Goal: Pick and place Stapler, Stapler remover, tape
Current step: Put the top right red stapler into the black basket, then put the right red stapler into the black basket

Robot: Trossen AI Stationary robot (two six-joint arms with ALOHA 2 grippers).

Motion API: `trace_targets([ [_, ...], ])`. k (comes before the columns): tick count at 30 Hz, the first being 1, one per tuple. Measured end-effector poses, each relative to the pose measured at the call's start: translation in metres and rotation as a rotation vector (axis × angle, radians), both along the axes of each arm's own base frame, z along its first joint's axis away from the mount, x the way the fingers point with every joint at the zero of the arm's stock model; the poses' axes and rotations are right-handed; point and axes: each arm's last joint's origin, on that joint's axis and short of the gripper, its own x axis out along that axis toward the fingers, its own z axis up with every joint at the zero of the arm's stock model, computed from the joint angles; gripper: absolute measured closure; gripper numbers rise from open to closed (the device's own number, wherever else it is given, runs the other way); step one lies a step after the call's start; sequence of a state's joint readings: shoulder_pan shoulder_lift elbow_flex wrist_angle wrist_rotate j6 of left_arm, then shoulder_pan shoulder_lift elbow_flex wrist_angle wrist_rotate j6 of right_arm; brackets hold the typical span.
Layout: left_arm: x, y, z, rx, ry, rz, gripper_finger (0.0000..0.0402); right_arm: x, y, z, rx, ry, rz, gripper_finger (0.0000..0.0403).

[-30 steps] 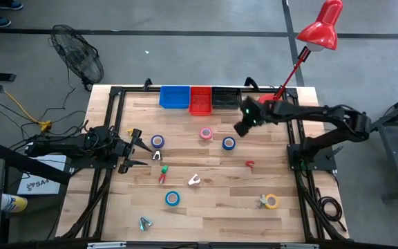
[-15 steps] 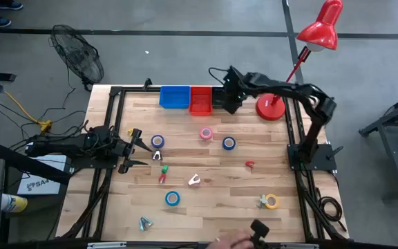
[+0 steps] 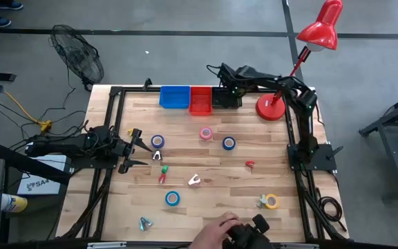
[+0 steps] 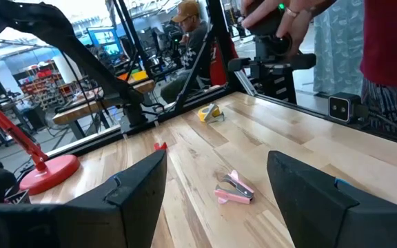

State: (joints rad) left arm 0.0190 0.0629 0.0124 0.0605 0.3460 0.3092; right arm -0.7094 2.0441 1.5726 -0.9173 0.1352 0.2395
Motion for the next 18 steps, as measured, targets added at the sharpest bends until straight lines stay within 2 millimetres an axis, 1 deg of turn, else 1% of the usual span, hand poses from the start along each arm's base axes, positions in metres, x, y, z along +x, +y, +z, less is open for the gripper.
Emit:
trace_targets([
  [3,0.0000,0.0000,0.0000,0.000,0.000,0.000,0.0154,0.0001,-0.0001,0.0000,0.002,-0.007,-0.019,0.0334],
  [6,0.0000,0.0000,0.0000,0.000,0.000,-0.001,0.0154,-0.0010,-0.0012,0.0000,0.001,-0.007,-0.036,0.0319],
  [15,0.0000,-0.0001,0.0000,0.000,0.000,-0.003,0.0154,-0.0010,-0.0008,0.0016,0.004,-0.016,-0.034,0.0236],
  [18,0.0000,-0.0001,0.0000,0.000,0.000,-0.003,0.0154,-0.0014,-0.0002,0.0036,0.009,-0.023,-0.025,0.0216],
])
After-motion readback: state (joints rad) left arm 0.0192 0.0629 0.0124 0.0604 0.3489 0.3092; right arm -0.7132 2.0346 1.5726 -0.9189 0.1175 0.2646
